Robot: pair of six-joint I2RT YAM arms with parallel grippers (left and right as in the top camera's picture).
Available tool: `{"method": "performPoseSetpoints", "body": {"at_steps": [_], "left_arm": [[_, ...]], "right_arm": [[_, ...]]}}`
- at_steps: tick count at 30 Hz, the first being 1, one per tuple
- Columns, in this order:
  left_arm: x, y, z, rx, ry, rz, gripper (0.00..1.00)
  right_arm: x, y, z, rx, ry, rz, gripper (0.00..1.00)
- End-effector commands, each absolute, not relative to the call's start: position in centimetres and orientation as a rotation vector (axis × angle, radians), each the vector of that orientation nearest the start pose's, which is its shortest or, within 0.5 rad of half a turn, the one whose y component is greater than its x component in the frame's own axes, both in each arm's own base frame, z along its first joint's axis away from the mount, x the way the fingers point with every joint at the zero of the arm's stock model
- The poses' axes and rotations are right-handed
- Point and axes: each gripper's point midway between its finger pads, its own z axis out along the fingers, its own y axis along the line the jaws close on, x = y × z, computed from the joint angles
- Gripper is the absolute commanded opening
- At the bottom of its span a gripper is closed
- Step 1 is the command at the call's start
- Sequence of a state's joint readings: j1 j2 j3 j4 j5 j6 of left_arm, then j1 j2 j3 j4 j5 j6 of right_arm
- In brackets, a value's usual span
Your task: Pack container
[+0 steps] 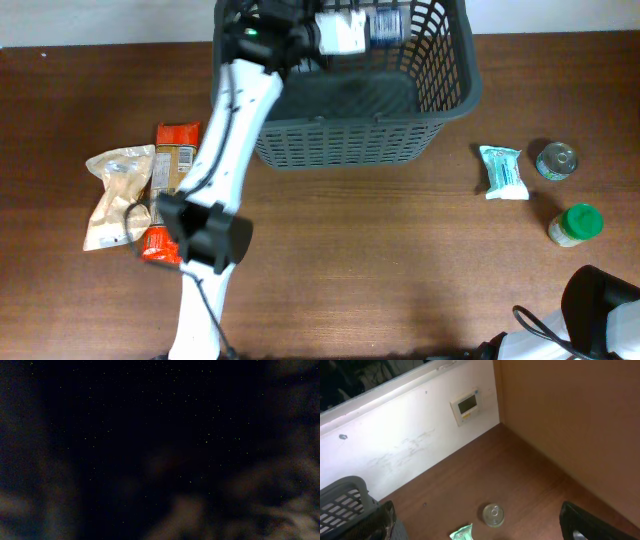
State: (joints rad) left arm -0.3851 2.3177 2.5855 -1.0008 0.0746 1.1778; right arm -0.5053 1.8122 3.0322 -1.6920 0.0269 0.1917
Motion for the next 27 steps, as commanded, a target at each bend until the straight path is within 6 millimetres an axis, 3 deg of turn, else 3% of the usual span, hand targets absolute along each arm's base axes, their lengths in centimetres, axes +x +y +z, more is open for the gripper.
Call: {"method": "performPoseSetpoints", "body": {"at_steps": [1, 4, 7, 8, 10, 13, 16, 19, 21, 22, 25, 27], "left_arm": [[56.4, -24.9, 20.2, 1.78, 1.647, 0.287, 0.02], [56.8, -25.3, 17.5, 1.784, 1.693, 0.252, 0.05], [57.0, -25.8, 15.9, 1.726, 1.759, 0.188, 0.25], [56.9, -26.1, 15.7, 1.72, 1.764, 0.163, 0.3], [56.9, -26.4, 15.5, 1.709, 1.766, 0.133, 0.56], [57.3, -26.5, 17.4, 1.625, 1.775, 0.133, 0.67], [57.4, -26.3, 22.0, 1.449, 1.804, 0.102, 0.84], [57.0, -24.3, 29.1, 1.221, 1.822, 0.121, 0.87], [55.8, -21.4, 34.9, 1.014, 1.851, 0.197, 0.87], [54.1, -19.3, 38.7, 0.931, 1.841, 0.254, 0.87], [50.2, -14.6, 45.0, 0.789, 1.826, 0.398, 0.87], [47.8, -10.6, 47.6, 0.638, 1.857, 0.48, 0.92]], "right_arm": [[28.3, -16.6, 50.9, 0.737, 1.916, -0.234, 0.99], [28.3, -16.6, 50.9, 0.737, 1.916, -0.234, 0.99], [28.3, -16.6, 50.9, 0.737, 1.916, -0.234, 0.99], [28.2, -16.6, 50.9, 0.736, 1.915, -0.234, 0.99], [28.3, -16.6, 50.9, 0.737, 1.916, -0.235, 0.99], [28.3, -16.6, 50.9, 0.737, 1.916, -0.235, 0.99], [28.3, -16.6, 50.9, 0.737, 1.916, -0.234, 0.99], [28.3, -16.6, 50.9, 0.737, 1.916, -0.234, 0.99], [28.3, -16.6, 50.9, 0.737, 1.916, -0.235, 0.99], [28.3, -16.6, 50.9, 0.737, 1.916, -0.234, 0.99], [28.3, -16.6, 50.9, 0.737, 1.916, -0.234, 0.99], [28.3, -16.6, 50.9, 0.737, 1.916, -0.234, 0.99]]}}
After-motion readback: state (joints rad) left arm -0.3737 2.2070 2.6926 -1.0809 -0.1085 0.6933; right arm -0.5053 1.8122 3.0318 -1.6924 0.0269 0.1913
